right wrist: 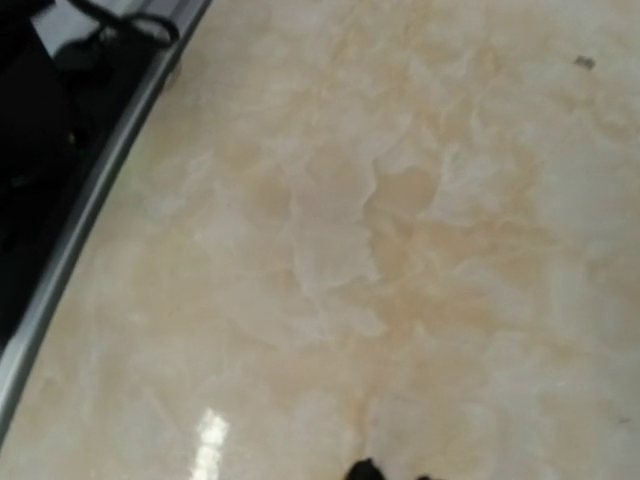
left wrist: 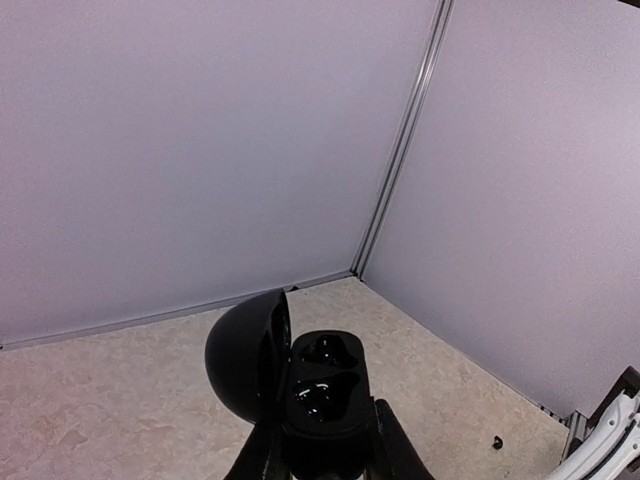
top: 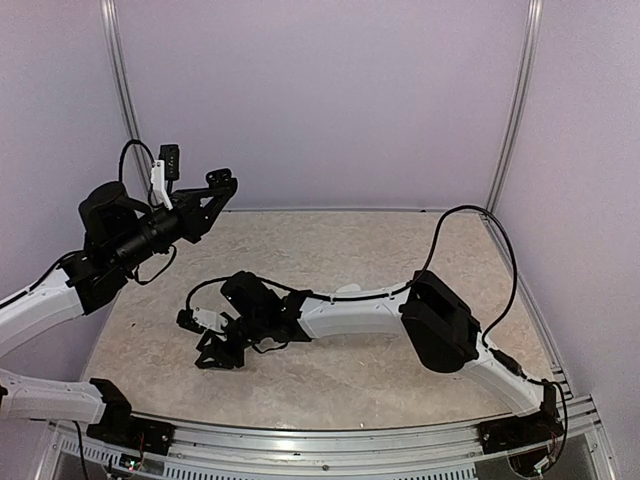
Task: Insert the wireless bluetooth earbuds into the charging case
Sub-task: Move the right earbud to the center of the board.
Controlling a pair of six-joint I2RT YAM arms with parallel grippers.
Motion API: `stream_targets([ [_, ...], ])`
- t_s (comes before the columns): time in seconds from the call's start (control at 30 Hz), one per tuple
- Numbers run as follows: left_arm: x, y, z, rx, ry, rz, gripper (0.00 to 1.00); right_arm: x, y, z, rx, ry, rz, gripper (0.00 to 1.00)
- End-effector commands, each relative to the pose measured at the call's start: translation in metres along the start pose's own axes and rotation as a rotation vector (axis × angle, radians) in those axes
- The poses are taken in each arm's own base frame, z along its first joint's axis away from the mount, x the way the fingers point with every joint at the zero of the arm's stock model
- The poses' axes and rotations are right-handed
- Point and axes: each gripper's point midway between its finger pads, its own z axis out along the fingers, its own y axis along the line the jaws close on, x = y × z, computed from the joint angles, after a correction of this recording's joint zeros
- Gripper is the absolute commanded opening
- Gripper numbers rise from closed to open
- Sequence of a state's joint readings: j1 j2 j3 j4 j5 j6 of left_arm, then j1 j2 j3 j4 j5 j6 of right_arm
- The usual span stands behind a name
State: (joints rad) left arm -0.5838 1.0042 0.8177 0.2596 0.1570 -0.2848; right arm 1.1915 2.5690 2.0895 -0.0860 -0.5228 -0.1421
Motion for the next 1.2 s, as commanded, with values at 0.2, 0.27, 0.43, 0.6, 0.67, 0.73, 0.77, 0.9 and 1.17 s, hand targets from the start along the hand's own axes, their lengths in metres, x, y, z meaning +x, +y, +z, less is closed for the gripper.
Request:
stream_targets([
  [0.2,0.002,-0.003,-0.004,0.028,-0.003,-0.003,0.00,0.027,0.008,0.021,0.024,0.096,-0.003,0.39],
  [0.27,0.003,-0.003,-0.004,0.029,-0.003,-0.004,0.00,0.029,0.006,0.023,0.037,0.102,-0.002,0.38],
  [0.43,0.003,-0.004,-0.003,0.035,-0.002,-0.004,0.00,0.043,-0.003,0.033,0.088,0.141,-0.021,0.35],
  [0.6,0.004,-0.004,-0.003,0.036,-0.001,-0.004,0.00,0.052,-0.012,0.039,0.128,0.167,-0.027,0.34],
  [0.67,0.004,-0.003,-0.003,0.036,0.000,-0.004,0.00,0.055,-0.014,0.041,0.145,0.182,-0.032,0.33],
  [0.73,0.004,-0.003,-0.003,0.035,0.000,-0.003,0.00,0.060,-0.016,0.041,0.166,0.206,-0.046,0.29],
  [0.77,0.005,-0.003,-0.002,0.035,0.002,-0.002,0.00,0.064,-0.017,0.040,0.178,0.225,-0.053,0.26],
  [0.9,0.005,-0.003,-0.002,0.035,0.000,0.002,0.00,0.086,-0.014,0.029,0.197,0.302,-0.052,0.15],
  [1.17,0.007,-0.003,0.001,0.042,0.003,-0.001,0.00,0.115,-0.026,-0.037,0.269,0.345,0.134,0.07],
])
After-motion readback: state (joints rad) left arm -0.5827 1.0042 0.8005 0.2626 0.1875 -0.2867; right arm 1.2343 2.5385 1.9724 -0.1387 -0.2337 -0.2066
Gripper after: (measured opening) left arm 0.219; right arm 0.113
